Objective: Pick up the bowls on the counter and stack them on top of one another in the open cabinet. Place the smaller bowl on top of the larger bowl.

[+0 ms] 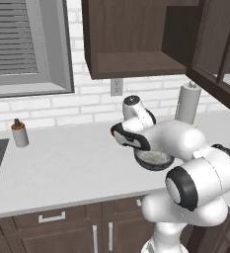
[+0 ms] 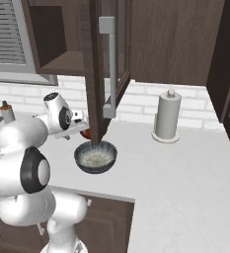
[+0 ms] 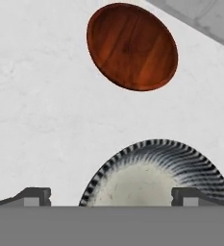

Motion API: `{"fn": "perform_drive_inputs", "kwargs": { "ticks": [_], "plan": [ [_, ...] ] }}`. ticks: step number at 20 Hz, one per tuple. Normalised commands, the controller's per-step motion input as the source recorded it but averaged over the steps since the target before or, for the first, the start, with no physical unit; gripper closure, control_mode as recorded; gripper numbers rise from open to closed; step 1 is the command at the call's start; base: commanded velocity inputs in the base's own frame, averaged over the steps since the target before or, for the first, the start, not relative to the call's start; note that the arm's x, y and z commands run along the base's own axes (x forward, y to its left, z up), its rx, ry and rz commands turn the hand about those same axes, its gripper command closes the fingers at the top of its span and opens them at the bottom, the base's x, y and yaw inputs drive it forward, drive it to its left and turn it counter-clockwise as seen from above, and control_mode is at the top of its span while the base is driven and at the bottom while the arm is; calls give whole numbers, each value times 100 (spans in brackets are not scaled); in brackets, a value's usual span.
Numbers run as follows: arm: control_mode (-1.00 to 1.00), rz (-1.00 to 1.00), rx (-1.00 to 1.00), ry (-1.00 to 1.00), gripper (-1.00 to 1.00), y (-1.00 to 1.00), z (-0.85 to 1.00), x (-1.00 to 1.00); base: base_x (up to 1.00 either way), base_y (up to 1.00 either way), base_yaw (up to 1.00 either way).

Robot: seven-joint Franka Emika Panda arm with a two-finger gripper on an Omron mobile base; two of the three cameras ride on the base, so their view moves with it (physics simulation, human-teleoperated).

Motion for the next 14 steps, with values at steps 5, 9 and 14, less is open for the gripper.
{"fn": "perform_drive_inputs", "kwargs": {
  "ticks": [5,9,14],
  "plan": [
    [-100,1,0,0,-100,0,-22,52,0,0,0],
    [-100,2,0,1,-100,0,-24,62,0,0,0],
    [-100,0,0,5,-100,3,-25,44,0,0,0]
  ]
}}
